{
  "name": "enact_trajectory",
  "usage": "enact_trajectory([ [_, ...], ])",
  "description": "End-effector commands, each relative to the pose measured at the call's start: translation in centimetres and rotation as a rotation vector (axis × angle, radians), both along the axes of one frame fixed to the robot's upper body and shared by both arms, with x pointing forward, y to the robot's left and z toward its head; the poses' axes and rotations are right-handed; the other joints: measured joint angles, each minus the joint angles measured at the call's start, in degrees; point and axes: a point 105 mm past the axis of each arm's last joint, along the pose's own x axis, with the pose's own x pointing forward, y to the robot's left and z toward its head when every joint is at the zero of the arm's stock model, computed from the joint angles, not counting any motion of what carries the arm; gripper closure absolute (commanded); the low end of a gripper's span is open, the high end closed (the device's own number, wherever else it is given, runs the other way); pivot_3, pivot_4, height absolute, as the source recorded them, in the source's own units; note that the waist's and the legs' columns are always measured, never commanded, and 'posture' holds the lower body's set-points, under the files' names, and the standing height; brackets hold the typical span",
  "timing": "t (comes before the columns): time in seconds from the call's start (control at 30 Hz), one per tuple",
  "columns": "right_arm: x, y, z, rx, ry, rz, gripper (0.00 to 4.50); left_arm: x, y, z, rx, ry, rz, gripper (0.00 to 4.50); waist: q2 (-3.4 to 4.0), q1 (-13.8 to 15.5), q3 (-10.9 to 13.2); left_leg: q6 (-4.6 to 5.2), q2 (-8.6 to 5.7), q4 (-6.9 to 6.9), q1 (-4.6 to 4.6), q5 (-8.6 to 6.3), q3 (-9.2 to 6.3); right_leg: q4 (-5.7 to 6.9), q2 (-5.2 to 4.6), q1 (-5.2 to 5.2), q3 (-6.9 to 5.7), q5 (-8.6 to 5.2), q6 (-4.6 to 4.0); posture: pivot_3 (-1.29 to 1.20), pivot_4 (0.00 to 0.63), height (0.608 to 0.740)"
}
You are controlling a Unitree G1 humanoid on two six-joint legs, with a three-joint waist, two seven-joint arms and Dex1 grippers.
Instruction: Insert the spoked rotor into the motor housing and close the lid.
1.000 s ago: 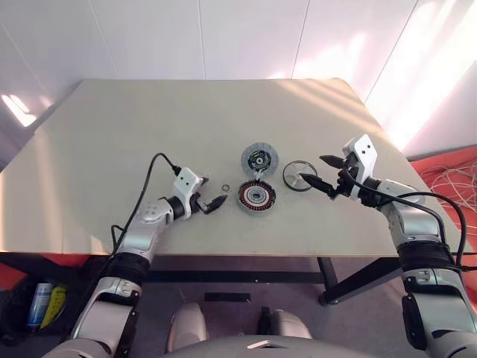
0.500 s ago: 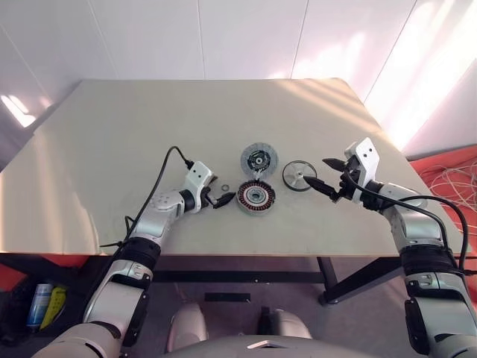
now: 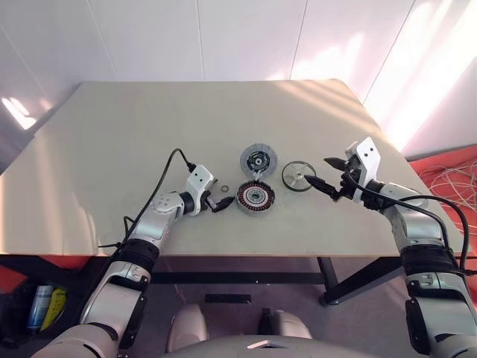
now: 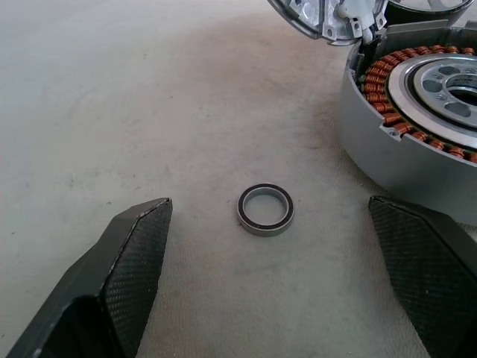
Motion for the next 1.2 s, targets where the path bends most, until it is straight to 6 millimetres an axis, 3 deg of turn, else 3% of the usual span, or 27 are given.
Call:
enact_trajectory([
  [0.03, 0.41, 0.14, 2.53, -0.004, -0.095, 0.009, 0.04, -0.23, 0.96, -1.71, 0.083, 0.046, 0.018, 0.02, 0.01, -0.03, 0.0, 0.0, 0.0, -0.05, 0.27, 0.0, 0.01, -0.06, 0.0, 0.15, 0.0, -0.02, 0.03, 0.0, 0.0, 0.74],
  [0.33, 0.5, 0.09, 2.6, -0.004, -0.101, 0.005, 0.04, 0.03, 0.75, -1.21, 0.045, 0.063, 0.029, 0.02, 0.09, -0.06, -0.06, -0.02, 0.0, -0.08, 0.4, 0.01, 0.01, -0.13, 0.0, 0.35, 0.0, -0.18, 0.33, 0.0, 0.0, 0.74],
  [0.43, 0.52, 0.03, 2.65, -0.005, -0.103, 0.004, 0.0, -0.02, 0.7, -1.12, 0.032, 0.071, 0.03, 0.59, 0.11, -0.05, -0.07, -0.02, 0.0, -0.08, 0.39, 0.01, 0.01, -0.13, 0.0, 0.35, 0.0, -0.17, 0.31, 0.0, 0.0, 0.74],
  [0.6, 0.68, -0.1, 2.8, -0.009, -0.107, 0.0, 0.0, -0.07, 0.77, -1.14, 0.02, 0.086, 0.042, 2.13, 0.12, -0.17, -0.08, -0.02, 0.0, -0.08, 0.39, 0.01, 0.01, -0.13, 0.0, 0.35, 0.0, -0.2, 0.35, 0.0, 0.0, 0.74],
  [0.97, 0.8, -0.17, 2.97, -0.014, -0.112, 0.001, 0.0, -0.27, 1.12, -1.25, 0.021, 0.097, 0.059, 2.13, 0.2, -0.2, -0.13, 0.06, -0.01, -0.19, 0.37, -0.04, 0.01, -0.36, 0.0, 0.33, -0.01, -0.03, 0.07, 0.0, 0.0, 0.74],
  [1.07, 0.82, -0.11, 3.03, -0.014, -0.114, 0.002, 0.0, -0.45, 1.07, -1.31, 0.023, 0.101, 0.05, 2.71, 0.21, -0.3, -0.13, 0.07, -0.01, -0.21, 0.37, -0.05, 0.02, -0.38, 0.0, 0.32, -0.01, -0.04, 0.08, 0.0, 0.0, 0.74],
  [1.17, 0.84, -0.03, 3.07, -0.013, -0.115, 0.004, 0.0, -0.55, 1.16, -1.41, 0.031, 0.103, 0.051, 3.63, 0.21, -0.34, -0.14, 0.13, -0.01, -0.23, 0.36, -0.08, 0.02, -0.43, 0.0, 0.28, -0.01, -0.03, 0.06, 0.0, 0.0, 0.74],
  [1.2, 0.83, -0.01, 3.08, -0.012, -0.116, 0.004, 0.0, -0.57, 1.22, -1.45, 0.033, 0.104, 0.052, 3.72, 0.22, -0.33, -0.14, 0.16, -0.02, -0.23, 0.34, -0.11, 0.02, -0.45, 0.0, 0.27, -0.01, -0.03, 0.06, 0.0, 0.0, 0.74],
])
